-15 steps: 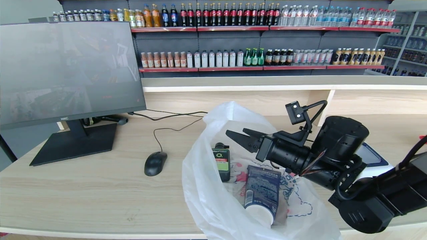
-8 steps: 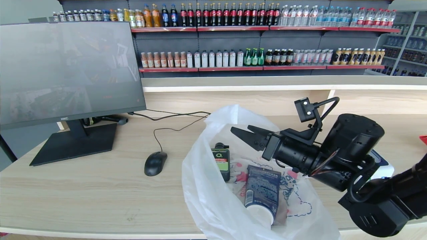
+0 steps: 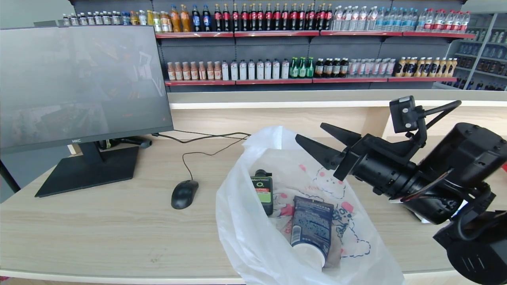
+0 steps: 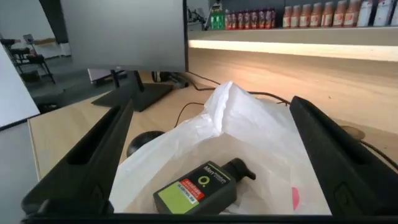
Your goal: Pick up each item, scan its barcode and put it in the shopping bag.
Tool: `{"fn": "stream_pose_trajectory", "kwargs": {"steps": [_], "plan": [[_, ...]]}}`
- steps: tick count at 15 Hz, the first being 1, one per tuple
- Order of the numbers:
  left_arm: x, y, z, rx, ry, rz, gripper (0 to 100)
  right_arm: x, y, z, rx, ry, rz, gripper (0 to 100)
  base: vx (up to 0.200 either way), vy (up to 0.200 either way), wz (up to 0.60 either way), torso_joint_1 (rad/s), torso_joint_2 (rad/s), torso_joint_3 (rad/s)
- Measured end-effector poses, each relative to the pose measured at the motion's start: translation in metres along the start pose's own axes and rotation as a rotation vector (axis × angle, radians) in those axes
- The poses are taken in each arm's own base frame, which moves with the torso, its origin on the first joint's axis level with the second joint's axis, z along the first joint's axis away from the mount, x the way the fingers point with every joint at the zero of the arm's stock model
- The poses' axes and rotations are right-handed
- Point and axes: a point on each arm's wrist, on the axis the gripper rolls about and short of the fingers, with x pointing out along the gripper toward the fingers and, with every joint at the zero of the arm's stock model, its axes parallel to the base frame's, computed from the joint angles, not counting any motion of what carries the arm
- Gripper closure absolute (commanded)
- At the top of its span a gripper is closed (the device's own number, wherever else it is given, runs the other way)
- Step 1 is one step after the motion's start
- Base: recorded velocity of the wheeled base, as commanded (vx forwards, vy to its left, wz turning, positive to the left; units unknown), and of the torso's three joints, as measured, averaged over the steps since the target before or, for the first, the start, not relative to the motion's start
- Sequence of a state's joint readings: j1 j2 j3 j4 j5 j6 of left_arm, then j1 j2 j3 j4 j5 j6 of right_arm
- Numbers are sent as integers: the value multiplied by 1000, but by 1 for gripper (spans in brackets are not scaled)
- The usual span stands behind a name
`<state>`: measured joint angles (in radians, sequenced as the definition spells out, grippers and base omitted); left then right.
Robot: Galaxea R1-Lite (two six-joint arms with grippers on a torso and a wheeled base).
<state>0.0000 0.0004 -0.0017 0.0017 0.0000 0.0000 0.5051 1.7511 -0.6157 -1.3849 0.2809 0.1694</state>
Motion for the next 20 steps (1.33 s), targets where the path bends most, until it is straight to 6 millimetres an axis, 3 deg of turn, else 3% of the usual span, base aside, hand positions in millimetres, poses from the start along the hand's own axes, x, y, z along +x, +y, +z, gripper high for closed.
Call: {"fn": "stream_pose_trajectory", "kwargs": {"steps": [5, 10, 14, 20], "plan": [[0, 0, 0, 1, 0, 0, 0, -26, 19, 29, -342, -61, -74, 0, 0, 0, 0, 0, 0, 0], [0, 0, 0, 0, 0, 0, 0, -65, 22, 29, -283, -64, -228, 0, -160, 0, 0, 6, 3, -1], [0, 0, 0, 1, 0, 0, 0, -91, 23, 14, -288, -2, -258, 0, -100, 0, 0, -8, 1, 2], [0, 0, 0, 13, 1, -1, 0, -107, 23, 7, -248, 34, -276, 0, 0, -167, 0, 8, 3, 1]]}}
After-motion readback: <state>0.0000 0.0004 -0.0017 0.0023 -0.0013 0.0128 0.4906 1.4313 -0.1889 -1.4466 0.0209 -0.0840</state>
